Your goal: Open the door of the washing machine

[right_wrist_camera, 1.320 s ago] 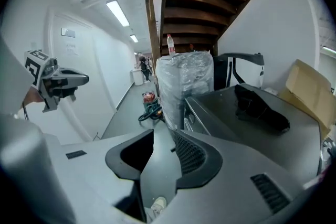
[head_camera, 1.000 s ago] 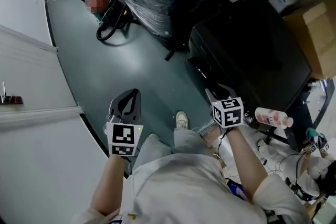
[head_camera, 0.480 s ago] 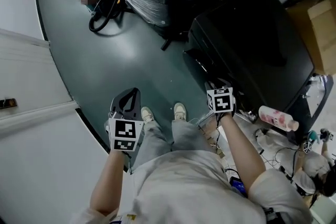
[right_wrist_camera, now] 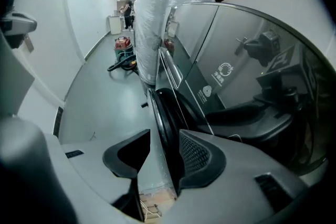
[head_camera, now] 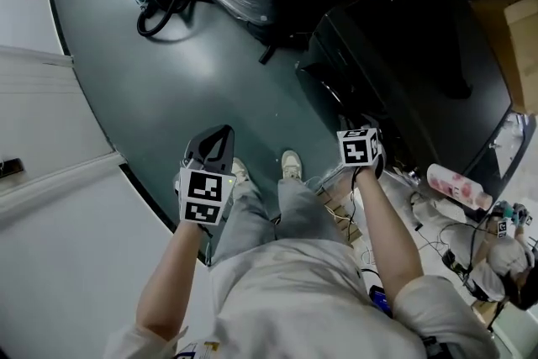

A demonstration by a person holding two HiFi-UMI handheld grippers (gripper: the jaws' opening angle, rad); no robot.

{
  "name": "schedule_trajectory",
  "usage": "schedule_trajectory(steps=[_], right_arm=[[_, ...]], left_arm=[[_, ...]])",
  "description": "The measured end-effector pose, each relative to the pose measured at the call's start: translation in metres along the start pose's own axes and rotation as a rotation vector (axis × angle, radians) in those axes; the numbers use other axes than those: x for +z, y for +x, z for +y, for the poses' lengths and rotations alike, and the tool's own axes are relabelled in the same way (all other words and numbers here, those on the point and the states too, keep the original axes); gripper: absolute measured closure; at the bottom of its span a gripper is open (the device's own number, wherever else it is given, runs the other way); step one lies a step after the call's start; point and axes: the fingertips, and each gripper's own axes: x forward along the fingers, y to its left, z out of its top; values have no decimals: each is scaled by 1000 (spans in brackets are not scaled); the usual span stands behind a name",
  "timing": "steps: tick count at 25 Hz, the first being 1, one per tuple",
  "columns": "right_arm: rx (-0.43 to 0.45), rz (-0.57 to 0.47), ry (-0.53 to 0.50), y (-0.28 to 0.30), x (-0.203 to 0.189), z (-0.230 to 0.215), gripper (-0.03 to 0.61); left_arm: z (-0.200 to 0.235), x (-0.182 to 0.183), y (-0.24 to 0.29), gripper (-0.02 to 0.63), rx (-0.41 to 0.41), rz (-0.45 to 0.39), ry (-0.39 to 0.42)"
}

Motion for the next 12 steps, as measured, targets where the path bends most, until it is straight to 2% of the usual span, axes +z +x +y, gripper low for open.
schedule_trajectory(steps=[5, 7, 12], right_arm=[[-23, 28, -33, 5, -3, -2, 394], [-34, 29, -40, 4, -3, -4, 428], [13, 66, 28, 4, -11, 0, 426]], left_arm=[[3, -9, 10, 594, -18, 27, -3], [5, -13, 10, 594, -18, 35, -6], [5, -23, 8, 594, -22, 49, -19]])
